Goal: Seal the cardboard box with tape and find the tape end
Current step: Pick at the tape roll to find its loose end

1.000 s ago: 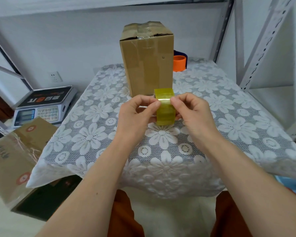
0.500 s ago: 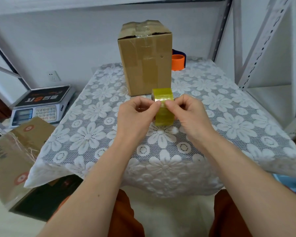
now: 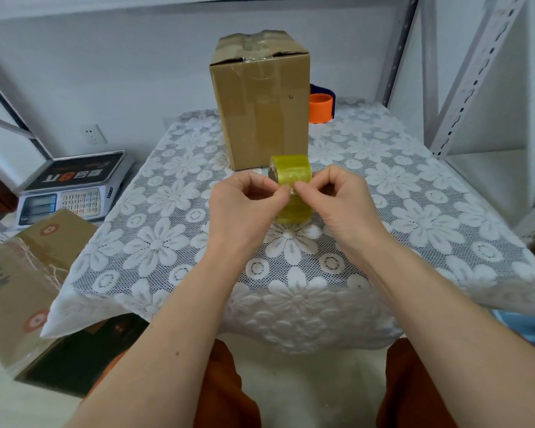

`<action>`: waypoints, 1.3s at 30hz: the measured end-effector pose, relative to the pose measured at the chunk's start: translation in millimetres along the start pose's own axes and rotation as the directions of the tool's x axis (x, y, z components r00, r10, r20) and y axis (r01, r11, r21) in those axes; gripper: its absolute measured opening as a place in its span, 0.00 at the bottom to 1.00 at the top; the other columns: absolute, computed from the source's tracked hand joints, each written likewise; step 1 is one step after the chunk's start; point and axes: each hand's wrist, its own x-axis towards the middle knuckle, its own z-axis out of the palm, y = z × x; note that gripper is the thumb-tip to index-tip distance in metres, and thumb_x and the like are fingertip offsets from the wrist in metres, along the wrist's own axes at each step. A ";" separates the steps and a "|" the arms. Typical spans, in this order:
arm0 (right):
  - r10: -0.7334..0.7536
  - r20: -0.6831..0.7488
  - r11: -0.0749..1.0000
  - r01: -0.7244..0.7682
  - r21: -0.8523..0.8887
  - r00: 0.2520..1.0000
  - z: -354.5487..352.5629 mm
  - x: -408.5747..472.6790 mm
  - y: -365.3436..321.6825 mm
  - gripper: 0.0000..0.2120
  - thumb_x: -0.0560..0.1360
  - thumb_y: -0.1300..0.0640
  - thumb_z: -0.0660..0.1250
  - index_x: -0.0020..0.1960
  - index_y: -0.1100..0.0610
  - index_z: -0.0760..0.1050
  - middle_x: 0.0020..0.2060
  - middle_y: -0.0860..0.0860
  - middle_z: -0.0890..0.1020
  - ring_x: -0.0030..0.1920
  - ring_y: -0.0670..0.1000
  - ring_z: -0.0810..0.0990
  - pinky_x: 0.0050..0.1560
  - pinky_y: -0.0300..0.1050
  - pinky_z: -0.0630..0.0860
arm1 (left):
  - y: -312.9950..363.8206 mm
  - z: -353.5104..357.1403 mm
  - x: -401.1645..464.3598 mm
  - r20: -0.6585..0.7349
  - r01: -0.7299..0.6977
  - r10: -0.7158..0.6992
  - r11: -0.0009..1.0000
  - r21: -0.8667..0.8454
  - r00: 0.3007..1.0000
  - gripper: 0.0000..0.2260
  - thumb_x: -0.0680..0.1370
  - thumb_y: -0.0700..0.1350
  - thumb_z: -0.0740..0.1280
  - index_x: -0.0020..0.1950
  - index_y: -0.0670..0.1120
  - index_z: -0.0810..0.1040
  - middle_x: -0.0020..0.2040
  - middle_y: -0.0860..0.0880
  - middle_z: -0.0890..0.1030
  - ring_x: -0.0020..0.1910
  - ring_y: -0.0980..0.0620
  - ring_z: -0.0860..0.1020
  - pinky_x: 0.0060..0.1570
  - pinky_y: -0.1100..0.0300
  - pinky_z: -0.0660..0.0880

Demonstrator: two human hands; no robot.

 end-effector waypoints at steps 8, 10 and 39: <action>-0.072 -0.072 0.996 0.075 0.052 0.995 1.6 -2.6 -1.0 0.10 0.67 0.62 0.76 0.41 0.57 0.75 0.36 0.50 0.78 0.35 0.44 0.74 0.36 0.35 0.74 | -6.0 6.5 3.9 0.049 0.136 -0.130 0.981 -0.139 0.990 0.09 0.72 0.43 0.74 0.50 0.45 0.79 0.43 0.50 0.83 0.41 0.55 0.82 0.41 0.62 0.79; -0.068 -0.058 0.996 0.071 0.053 0.996 2.0 -1.9 -0.9 0.12 0.67 0.65 0.75 0.43 0.57 0.72 0.39 0.54 0.78 0.37 0.48 0.74 0.40 0.41 0.76 | -5.8 6.3 4.3 0.099 0.175 -0.159 0.968 -0.181 0.982 0.05 0.74 0.41 0.71 0.48 0.44 0.81 0.41 0.49 0.85 0.39 0.55 0.83 0.39 0.65 0.77; 0.168 0.021 0.898 -0.162 0.409 0.986 -6.2 4.9 -7.7 0.03 0.71 0.64 0.71 0.44 0.59 0.81 0.35 0.54 0.81 0.34 0.49 0.77 0.35 0.40 0.76 | -6.9 -2.1 14.1 0.319 0.373 -0.226 0.754 -0.542 0.920 0.08 0.78 0.37 0.64 0.52 0.34 0.79 0.45 0.39 0.84 0.45 0.46 0.83 0.51 0.51 0.80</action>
